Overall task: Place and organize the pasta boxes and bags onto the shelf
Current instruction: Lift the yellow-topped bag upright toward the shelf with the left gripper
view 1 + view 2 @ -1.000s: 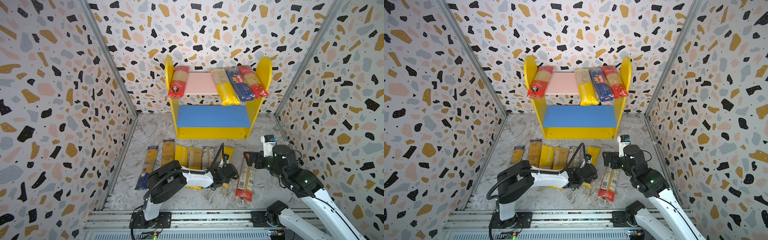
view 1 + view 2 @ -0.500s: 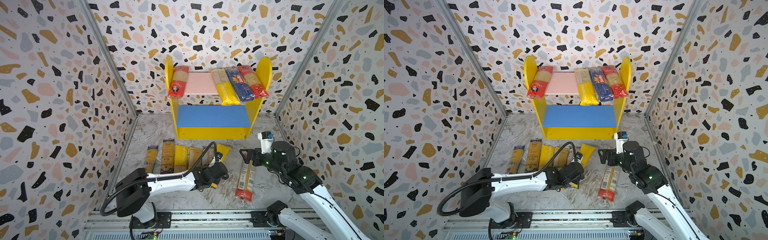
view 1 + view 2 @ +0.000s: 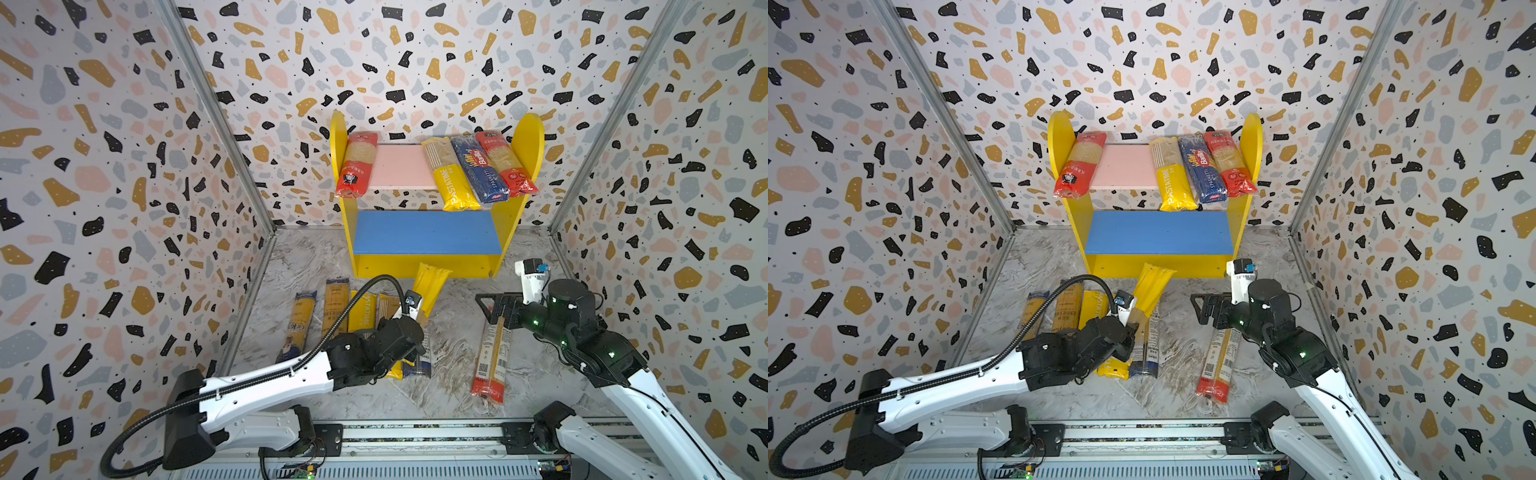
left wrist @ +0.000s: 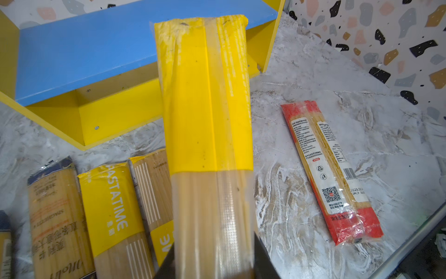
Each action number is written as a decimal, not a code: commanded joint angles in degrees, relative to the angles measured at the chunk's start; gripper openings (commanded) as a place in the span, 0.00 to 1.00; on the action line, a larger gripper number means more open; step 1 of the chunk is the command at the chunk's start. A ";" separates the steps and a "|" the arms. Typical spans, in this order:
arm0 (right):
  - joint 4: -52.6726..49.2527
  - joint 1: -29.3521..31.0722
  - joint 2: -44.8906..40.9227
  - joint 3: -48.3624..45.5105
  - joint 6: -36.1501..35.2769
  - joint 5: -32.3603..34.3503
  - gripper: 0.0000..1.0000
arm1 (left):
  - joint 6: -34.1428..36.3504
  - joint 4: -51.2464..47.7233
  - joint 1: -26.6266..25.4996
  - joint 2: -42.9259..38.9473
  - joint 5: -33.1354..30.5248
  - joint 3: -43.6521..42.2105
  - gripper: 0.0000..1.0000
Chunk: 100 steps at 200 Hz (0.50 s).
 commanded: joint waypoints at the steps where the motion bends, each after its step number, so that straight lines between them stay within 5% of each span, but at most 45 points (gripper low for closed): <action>1: 1.23 -0.17 -0.08 2.93 0.14 -0.73 0.99 | 1.59 3.41 -0.09 -5.49 -5.59 1.44 0.00; 100: 1.42 -0.17 0.25 5.36 -0.64 -1.40 0.99 | 2.92 -4.19 -0.08 -16.71 -11.22 6.38 0.00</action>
